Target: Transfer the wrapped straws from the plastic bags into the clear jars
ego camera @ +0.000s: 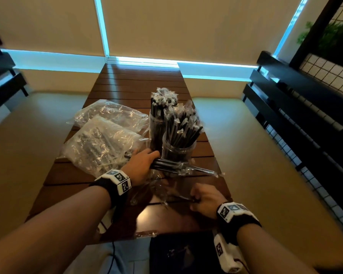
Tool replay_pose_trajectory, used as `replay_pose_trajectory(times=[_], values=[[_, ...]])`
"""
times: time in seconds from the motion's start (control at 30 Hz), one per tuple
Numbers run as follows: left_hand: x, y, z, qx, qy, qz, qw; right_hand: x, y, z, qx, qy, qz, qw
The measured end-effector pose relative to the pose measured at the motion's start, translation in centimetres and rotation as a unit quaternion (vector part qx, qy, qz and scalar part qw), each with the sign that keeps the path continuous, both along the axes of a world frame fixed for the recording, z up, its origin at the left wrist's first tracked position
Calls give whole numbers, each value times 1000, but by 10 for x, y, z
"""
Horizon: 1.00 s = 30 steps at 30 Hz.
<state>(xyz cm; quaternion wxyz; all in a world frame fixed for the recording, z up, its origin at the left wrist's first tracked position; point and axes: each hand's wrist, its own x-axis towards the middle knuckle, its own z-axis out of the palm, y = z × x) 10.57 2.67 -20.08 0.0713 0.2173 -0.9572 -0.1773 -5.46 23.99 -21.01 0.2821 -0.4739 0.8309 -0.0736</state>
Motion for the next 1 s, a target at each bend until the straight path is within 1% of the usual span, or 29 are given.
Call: replay_pose_trajectory(times=[0.07,0.13,0.2,0.3,0.37,0.4,0.5,0.6,0.7,0.77,0.83,0.87,0.93,1.0], values=[[-1,1,3,5,19,0,1000,4,-5,-2,10,27,12,1000],[-1,3,6,10,31,-1,999,8,-9,4,35,58,50,996],[-3,8,13,20,51,2,998,9,-12,14,23,69,59,996],[-5,19,27,61,69,9,996,10,-20,35,-60,50,53,996],[-8,26,36,72,75,12,995,10,-25,53,-133,33,51,989],[-9,30,42,84,92,14,992,10,-27,64,-169,24,50,984],[-11,40,64,116,169,34,978,10,-25,92,-251,-7,32,967],[-10,50,91,141,200,63,968,11,-21,115,-314,-11,16,949],[-8,56,117,171,231,88,954,14,-18,138,-395,-19,-3,918],[-7,63,134,191,256,69,945,20,-18,153,-451,-28,-22,892],[-8,76,153,211,279,46,936,24,-22,165,-487,-50,-45,871],[-9,81,162,230,294,40,927,27,-25,171,-493,-57,-55,866],[-9,86,176,275,325,32,904,32,-33,182,-503,-45,-65,860],[-8,86,187,299,350,31,887,36,-41,192,-530,-43,-68,844]])
